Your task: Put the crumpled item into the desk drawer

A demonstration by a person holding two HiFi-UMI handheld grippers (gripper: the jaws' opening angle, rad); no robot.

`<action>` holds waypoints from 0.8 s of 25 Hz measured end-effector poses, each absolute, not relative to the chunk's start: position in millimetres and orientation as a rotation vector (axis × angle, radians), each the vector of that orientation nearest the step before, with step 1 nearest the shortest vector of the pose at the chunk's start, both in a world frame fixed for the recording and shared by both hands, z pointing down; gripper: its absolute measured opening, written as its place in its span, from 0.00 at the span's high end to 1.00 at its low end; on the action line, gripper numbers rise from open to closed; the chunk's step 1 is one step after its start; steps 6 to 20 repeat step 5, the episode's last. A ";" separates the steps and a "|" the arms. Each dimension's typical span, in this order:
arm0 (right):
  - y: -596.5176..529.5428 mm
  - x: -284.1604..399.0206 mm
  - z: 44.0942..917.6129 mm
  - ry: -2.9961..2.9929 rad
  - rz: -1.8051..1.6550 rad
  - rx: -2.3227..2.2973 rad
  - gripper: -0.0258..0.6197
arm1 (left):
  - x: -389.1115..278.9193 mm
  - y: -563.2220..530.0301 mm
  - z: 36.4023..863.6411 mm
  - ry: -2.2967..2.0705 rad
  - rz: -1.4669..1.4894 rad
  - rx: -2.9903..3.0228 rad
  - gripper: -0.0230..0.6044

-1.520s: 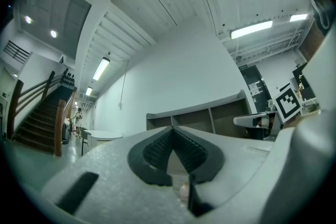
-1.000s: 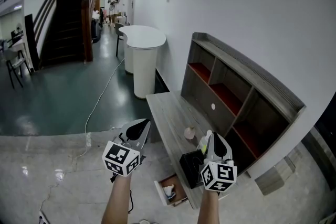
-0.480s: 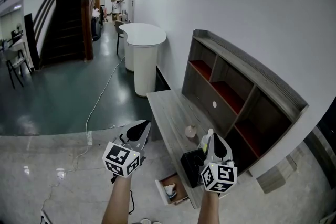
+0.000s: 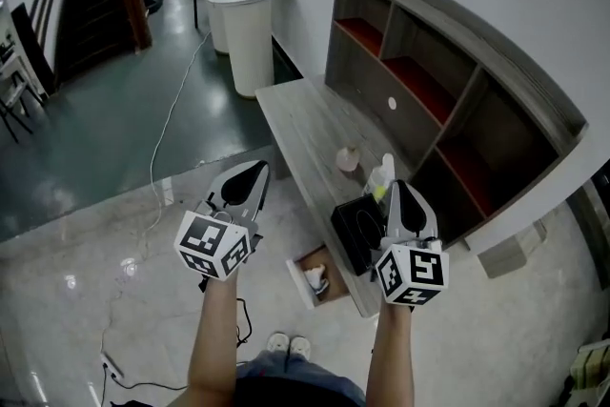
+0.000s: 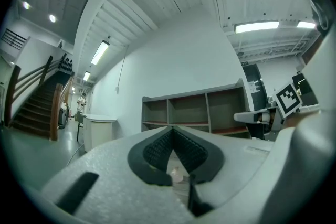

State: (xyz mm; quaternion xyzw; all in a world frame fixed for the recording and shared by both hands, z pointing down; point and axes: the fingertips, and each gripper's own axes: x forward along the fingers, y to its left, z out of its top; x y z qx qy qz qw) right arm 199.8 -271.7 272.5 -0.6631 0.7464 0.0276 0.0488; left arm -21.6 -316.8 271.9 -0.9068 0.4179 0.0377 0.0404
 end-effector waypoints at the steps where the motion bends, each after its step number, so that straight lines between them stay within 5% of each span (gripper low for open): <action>1: -275.6 201.8 278.8 2.277 0.072 -2.024 0.95 | -19.3 -321.8 279.9 1.283 0.106 -2.790 0.96; 20: -291.1 211.5 300.3 2.278 0.034 -2.038 0.95 | -8.3 -342.9 308.4 1.289 0.079 -2.834 0.96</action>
